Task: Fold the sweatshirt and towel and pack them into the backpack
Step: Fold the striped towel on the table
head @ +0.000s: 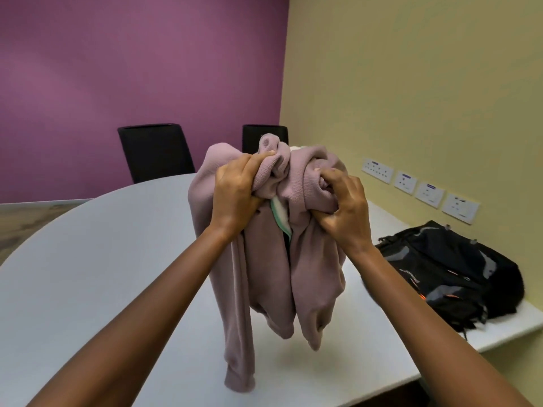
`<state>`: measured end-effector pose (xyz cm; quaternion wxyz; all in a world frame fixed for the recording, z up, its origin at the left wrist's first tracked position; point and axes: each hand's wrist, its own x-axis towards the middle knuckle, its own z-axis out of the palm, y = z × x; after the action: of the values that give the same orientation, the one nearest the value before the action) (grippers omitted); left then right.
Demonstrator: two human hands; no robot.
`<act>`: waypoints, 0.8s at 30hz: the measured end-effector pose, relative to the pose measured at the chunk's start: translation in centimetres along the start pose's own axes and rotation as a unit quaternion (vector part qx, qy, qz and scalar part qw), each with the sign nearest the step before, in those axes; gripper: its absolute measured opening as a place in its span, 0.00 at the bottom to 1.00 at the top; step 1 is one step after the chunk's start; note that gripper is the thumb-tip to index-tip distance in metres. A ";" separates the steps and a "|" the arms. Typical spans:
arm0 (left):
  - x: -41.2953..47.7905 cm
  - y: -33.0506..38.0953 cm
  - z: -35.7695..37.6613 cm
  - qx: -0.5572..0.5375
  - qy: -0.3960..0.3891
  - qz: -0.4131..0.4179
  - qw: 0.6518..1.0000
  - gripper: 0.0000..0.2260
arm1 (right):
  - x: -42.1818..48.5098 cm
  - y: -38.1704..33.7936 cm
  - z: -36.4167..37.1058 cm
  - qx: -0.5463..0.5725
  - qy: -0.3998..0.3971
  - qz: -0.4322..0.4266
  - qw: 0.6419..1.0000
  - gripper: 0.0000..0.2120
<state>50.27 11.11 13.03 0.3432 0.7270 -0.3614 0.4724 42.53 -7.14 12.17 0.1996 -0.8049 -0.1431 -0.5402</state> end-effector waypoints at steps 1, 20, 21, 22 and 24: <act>0.4 -0.6 0.3 0.010 0.007 0.005 1.000 0.22 | 0.5 0.6 0.9 0.003 0.006 -0.002 1.000 0.23; -16.6 -12.2 7.0 0.081 -0.237 -0.075 0.965 0.41 | -14.4 8.6 16.4 0.002 -0.196 0.052 0.979 0.24; -17.8 -12.4 7.2 0.089 -0.264 -0.082 0.957 0.37 | -15.6 8.7 16.5 0.001 -0.219 0.062 0.974 0.23; -18.8 -12.5 7.2 0.098 -0.290 -0.091 0.948 0.32 | -16.7 8.8 16.7 0.002 -0.239 0.070 0.969 0.22; -20.6 -12.6 7.4 0.110 -0.336 -0.115 0.928 0.30 | -18.5 8.8 17.2 0.011 -0.270 0.085 0.959 0.23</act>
<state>58.18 15.41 -10.61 0.1717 0.9130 -0.3152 0.1941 53.45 -6.95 -12.27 0.2077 -0.9276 -0.1289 -0.2823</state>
